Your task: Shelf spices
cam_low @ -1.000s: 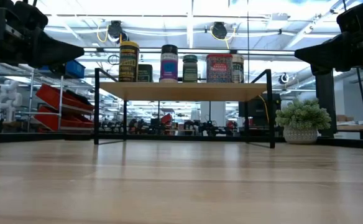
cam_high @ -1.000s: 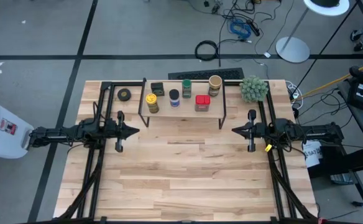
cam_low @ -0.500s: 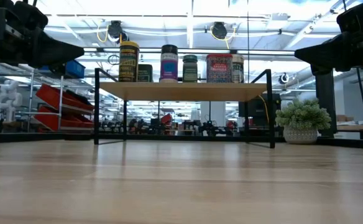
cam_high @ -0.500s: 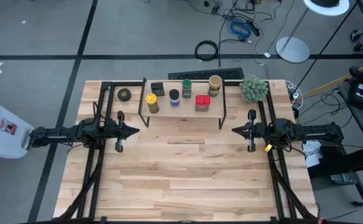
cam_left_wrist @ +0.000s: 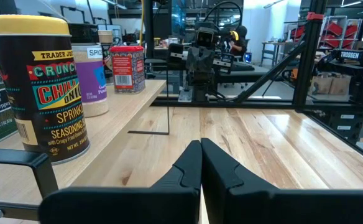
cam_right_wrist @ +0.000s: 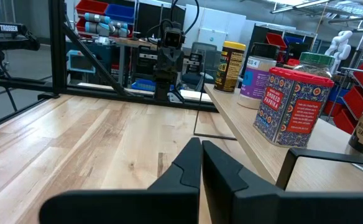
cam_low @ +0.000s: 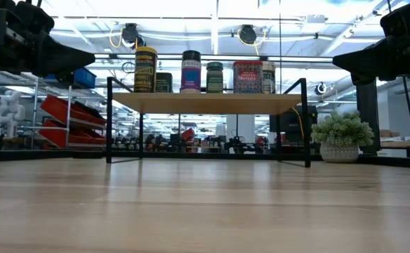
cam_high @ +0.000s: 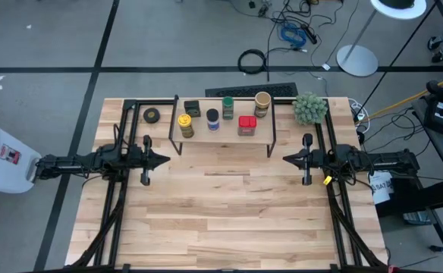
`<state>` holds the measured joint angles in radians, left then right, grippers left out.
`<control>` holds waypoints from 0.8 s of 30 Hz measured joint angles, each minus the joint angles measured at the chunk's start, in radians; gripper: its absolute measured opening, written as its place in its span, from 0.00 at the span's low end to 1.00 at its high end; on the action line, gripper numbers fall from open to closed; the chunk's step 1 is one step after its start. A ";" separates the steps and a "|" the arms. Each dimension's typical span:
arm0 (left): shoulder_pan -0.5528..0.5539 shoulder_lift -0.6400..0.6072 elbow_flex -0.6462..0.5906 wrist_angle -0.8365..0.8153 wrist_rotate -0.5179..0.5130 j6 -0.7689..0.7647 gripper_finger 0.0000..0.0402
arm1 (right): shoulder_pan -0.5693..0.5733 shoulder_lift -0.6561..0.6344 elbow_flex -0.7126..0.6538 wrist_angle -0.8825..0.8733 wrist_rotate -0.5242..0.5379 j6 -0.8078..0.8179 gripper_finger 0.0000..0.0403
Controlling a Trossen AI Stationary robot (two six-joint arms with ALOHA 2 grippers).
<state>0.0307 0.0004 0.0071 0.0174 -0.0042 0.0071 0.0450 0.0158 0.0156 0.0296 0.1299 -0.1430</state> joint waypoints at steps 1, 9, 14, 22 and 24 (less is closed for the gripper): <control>0.000 0.000 0.000 0.000 0.000 0.000 0.01 | 0.000 0.000 0.000 0.000 0.000 0.000 0.00; 0.000 0.000 0.000 0.000 0.000 0.000 0.01 | 0.000 0.000 0.000 0.000 0.000 0.000 0.00; 0.000 0.000 0.000 0.000 0.000 0.000 0.01 | 0.000 0.000 0.000 0.000 0.000 0.000 0.00; 0.000 0.000 0.000 0.000 0.000 0.001 0.01 | 0.000 0.000 0.000 0.000 0.000 0.000 0.00; 0.000 0.000 0.000 0.000 0.000 0.011 0.01 | 0.000 0.000 0.000 0.000 0.000 0.000 0.00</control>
<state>0.0307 0.0003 0.0069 0.0174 -0.0044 0.0182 0.0449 0.0161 0.0154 0.0299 0.1299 -0.1432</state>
